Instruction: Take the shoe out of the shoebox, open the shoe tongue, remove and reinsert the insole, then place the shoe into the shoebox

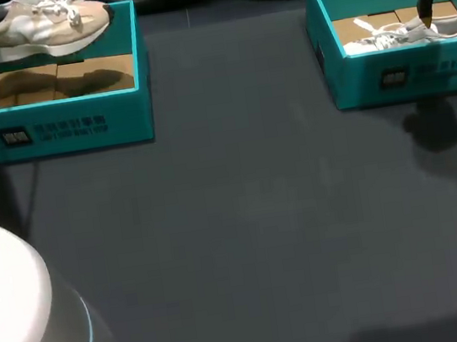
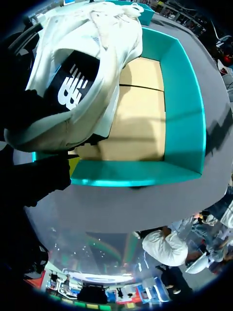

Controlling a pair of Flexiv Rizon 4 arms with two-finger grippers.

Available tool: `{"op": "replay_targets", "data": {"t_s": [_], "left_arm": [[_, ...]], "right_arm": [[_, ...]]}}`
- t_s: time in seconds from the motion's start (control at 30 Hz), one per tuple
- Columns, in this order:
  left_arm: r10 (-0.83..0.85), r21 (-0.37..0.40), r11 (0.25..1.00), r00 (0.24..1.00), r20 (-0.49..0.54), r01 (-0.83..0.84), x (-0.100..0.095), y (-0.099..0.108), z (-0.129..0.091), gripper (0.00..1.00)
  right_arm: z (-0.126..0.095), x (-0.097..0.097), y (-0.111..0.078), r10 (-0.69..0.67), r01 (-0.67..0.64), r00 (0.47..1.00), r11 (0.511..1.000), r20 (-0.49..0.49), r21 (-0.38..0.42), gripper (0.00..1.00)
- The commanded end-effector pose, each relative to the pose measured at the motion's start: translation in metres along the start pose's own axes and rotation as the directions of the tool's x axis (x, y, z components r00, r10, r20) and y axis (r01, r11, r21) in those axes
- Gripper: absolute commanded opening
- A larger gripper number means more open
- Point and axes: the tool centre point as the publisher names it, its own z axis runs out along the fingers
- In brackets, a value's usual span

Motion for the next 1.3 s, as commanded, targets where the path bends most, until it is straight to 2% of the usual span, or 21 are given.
{"op": "replay_targets", "data": {"t_s": [0.03, 0.2, 0.33, 0.5, 0.67, 0.97, 1.07, 1.3], "left_arm": [[-0.014, -0.085, 0.996, 0.999, -0.030, 0.011, -0.006, -0.034, -0.049, 0.00], [-0.062, -0.149, 0.987, 0.996, -0.057, 0.053, -0.014, -0.064, -0.076, 0.00], [-0.101, -0.188, 0.979, 0.991, -0.086, 0.084, -0.027, -0.097, -0.086, 0.00], [-0.126, -0.202, 0.974, 0.987, -0.098, 0.104, -0.047, -0.151, -0.092, 0.00], [-0.158, -0.266, 0.955, 0.984, -0.086, 0.131, -0.069, -0.208, -0.095, 0.00], [-0.195, -0.360, 0.920, 0.978, -0.069, 0.158, -0.111, -0.309, -0.082, 0.00], [-0.204, -0.383, 0.909, 0.977, -0.064, 0.165, -0.121, -0.331, -0.076, 0.00], [-0.216, -0.432, 0.886, 0.974, -0.061, 0.170, -0.134, -0.362, -0.074, 0.00]], "right_arm": [[0.000, 0.000, 0.000, 0.000, 0.000, 1.000, 1.000, 0.001, -0.001, 1.00], [0.000, 0.000, 0.000, 0.000, 0.000, 1.000, 1.000, 0.001, -0.001, 1.00], [0.000, 0.000, 0.000, 0.000, 0.000, 1.000, 1.000, 0.001, -0.001, 1.00], [0.000, 0.000, 0.000, 0.000, 0.000, 1.000, 1.000, 0.001, -0.001, 1.00], [0.000, 0.000, 0.000, 0.000, 0.000, 1.000, 1.000, 0.001, -0.001, 1.00], [0.000, 0.000, 0.000, 0.000, 0.000, 1.000, 1.000, 0.001, -0.001, 1.00], [0.000, 0.000, 0.000, 0.000, 0.000, 1.000, 1.000, 0.001, -0.001, 1.00], [0.000, 0.000, 0.000, 0.000, 0.000, 1.000, 1.000, 0.001, -0.001, 1.00]]}}
